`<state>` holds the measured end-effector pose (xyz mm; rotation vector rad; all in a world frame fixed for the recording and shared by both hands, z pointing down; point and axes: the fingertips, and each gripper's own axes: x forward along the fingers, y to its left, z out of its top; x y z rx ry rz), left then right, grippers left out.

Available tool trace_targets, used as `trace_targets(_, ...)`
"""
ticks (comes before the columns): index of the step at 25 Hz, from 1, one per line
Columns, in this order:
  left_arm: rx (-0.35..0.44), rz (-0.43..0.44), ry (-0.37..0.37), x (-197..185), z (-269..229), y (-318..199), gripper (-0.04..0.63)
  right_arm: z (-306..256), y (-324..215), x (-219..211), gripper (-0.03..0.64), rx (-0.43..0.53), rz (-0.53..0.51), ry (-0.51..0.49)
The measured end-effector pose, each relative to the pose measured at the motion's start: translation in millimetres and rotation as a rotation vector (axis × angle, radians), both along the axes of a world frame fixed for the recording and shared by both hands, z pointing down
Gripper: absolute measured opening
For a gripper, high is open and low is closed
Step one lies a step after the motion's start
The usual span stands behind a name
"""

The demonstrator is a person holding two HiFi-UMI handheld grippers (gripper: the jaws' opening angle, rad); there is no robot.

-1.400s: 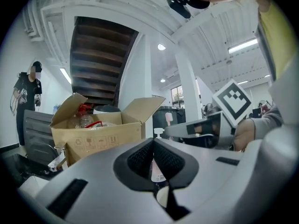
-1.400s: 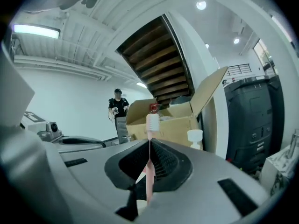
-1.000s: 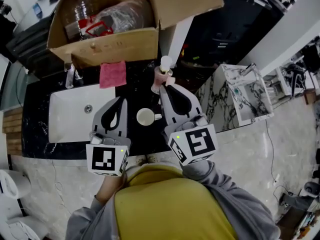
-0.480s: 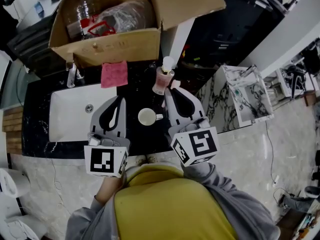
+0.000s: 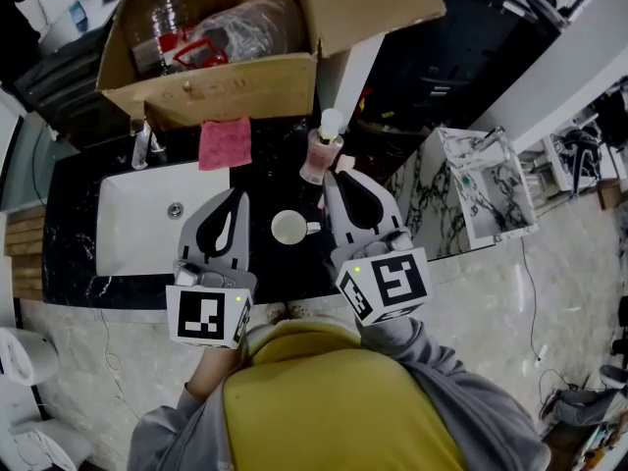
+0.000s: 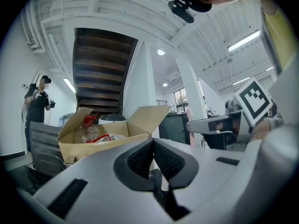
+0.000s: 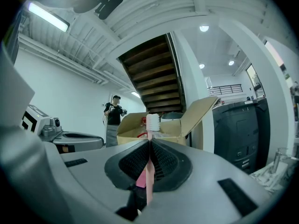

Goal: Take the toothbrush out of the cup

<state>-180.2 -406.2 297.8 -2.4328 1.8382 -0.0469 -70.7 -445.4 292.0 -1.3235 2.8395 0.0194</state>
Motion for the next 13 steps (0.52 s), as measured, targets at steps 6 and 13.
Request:
trace_targets(6, -0.002, 0.003, -0.004, 3.2, 0.6, 0.7, 0.002, 0.5, 0.1, 0.8, 0.020, 0.000, -0.010, -0.004)
trace_targets(13, 0.001, 0.002, -0.003, 7.9, 0.6, -0.4, 0.002, 0.9, -2.1, 5.0, 0.020, -0.002, -0.011, -0.012)
